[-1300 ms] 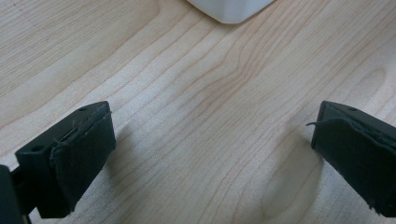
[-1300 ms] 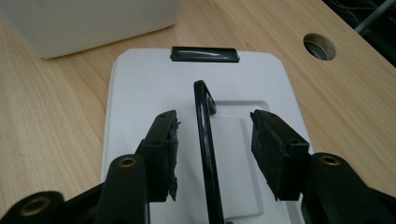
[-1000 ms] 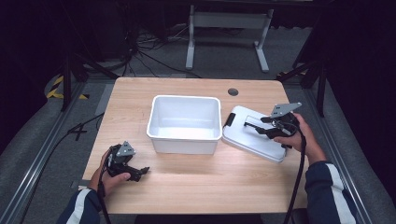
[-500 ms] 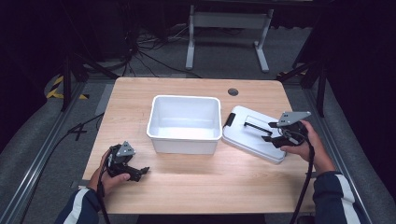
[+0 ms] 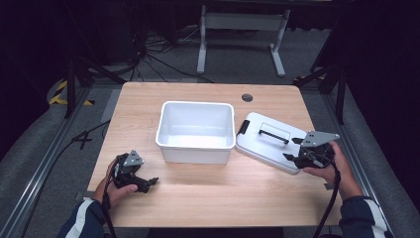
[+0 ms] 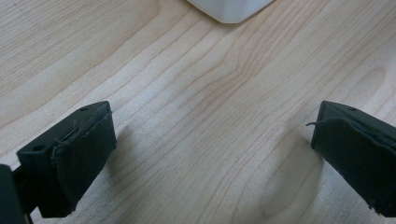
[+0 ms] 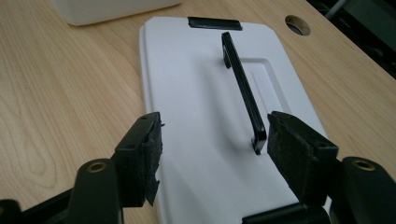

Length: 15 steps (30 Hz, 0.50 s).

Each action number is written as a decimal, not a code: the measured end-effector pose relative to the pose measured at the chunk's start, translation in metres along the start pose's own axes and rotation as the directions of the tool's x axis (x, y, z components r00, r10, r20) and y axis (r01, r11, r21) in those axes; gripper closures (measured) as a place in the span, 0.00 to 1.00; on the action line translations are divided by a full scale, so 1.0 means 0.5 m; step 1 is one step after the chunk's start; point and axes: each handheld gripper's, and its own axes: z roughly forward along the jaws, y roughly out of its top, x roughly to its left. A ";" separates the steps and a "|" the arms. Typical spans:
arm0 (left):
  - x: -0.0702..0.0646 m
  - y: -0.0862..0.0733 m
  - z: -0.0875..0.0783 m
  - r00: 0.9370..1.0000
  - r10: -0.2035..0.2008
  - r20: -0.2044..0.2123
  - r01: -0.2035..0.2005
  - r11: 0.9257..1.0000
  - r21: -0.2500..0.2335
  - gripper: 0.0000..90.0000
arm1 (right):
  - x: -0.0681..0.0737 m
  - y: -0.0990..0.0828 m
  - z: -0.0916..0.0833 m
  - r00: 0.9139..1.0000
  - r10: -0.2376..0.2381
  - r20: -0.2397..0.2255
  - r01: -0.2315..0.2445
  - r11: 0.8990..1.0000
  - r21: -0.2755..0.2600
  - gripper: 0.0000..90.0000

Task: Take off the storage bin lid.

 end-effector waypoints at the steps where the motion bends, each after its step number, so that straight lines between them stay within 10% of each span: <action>1: 0.001 0.001 -0.001 1.000 0.005 0.003 -0.005 1.000 0.008 0.00 | 0.004 -0.013 -0.003 1.000 0.001 0.003 -0.001 1.000 0.001 0.40; 15: 0.002 0.001 0.000 1.000 0.009 0.004 -0.009 1.000 0.002 0.00 | 0.028 -0.106 -0.019 0.997 0.078 -0.001 -0.078 0.997 0.017 0.38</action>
